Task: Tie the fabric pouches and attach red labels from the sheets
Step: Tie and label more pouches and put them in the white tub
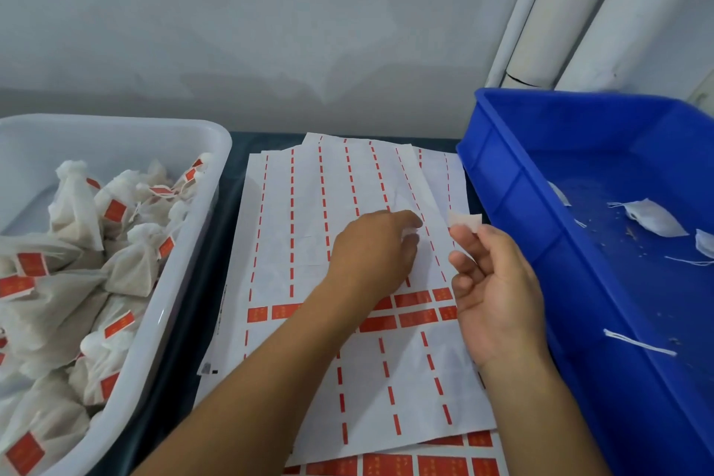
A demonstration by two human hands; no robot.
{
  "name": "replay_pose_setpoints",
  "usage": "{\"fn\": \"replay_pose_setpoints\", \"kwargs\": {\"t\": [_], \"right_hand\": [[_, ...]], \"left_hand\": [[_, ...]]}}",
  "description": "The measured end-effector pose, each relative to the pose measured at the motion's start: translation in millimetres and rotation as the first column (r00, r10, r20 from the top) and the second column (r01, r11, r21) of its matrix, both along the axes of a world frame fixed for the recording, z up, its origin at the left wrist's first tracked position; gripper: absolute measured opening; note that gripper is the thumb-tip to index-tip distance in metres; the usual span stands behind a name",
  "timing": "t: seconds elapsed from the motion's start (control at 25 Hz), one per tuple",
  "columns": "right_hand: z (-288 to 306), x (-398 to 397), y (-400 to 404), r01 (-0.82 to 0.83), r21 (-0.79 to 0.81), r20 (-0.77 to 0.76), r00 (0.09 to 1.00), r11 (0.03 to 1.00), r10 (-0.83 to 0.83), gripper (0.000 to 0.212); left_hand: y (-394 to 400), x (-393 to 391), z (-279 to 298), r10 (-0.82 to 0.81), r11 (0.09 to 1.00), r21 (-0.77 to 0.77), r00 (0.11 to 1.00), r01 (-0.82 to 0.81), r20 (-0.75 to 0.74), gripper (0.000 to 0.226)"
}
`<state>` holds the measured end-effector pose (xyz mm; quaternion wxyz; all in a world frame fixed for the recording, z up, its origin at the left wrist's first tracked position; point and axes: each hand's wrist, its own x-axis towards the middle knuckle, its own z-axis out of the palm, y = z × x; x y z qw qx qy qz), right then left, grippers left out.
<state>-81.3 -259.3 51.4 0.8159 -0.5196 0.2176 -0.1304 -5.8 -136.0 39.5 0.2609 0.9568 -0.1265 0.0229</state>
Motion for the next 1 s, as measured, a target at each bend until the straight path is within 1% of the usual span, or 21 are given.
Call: {"fn": "replay_pose_setpoints", "kwargs": {"t": [0.08, 0.12, 0.2, 0.32, 0.44, 0.52, 0.68, 0.76, 0.88, 1.0], "right_hand": [[0, 0, 0, -0.006, 0.011, 0.008, 1.000, 1.000, 0.006, 0.015], [0, 0, 0, -0.017, 0.013, 0.017, 1.000, 1.000, 0.017, 0.016], [1, 0, 2, -0.050, -0.006, 0.038, 0.998, 0.999, 0.050, 0.017], [0, -3, 6, -0.094, -0.047, 0.065, 0.993, 0.994, 0.097, 0.018], [1, -5, 14, -0.135, -0.059, 0.079, 0.987, 0.989, 0.140, 0.019], [0, -7, 20, -0.159, -0.100, 0.070, 0.984, 0.982, 0.167, 0.016], [-5, -8, 30, -0.196, -0.271, 0.049, 0.975, 0.942, 0.217, 0.009], [-3, -5, 33, -0.208, -0.341, 0.062, 0.968, 0.917, 0.243, 0.007], [5, 7, 37, -0.242, -0.427, 0.098, 0.945, 0.871, 0.311, 0.009], [5, 15, 45, -0.298, -0.496, 0.112, 0.910, 0.816, 0.400, 0.014]], "left_hand": [[9, -3, 0, -0.003, 0.984, -0.181, 0.999, -0.004, -0.040, 0.028], [15, -5, 0, -0.006, 0.959, -0.283, 0.998, -0.013, -0.067, 0.026], [27, -11, 4, -0.020, 0.877, -0.478, 0.990, -0.048, -0.137, 0.023], [44, -23, 9, -0.051, 0.765, -0.638, 0.977, -0.095, -0.206, 0.023], [55, -35, 10, -0.039, 0.634, -0.761, 0.977, -0.138, -0.209, 0.017], [61, -40, 8, 0.000, 0.592, -0.788, 0.978, -0.169, -0.209, 0.016], [75, -53, 1, 0.027, 0.579, -0.782, 0.964, -0.230, -0.263, 0.027], [83, -59, -3, 0.006, 0.577, -0.781, 0.958, -0.238, -0.287, 0.032], [95, -65, -7, -0.034, 0.587, -0.783, 0.960, -0.206, -0.279, 0.038], [100, -69, -9, -0.073, 0.562, -0.805, 0.959, -0.188, -0.275, 0.038]]}}
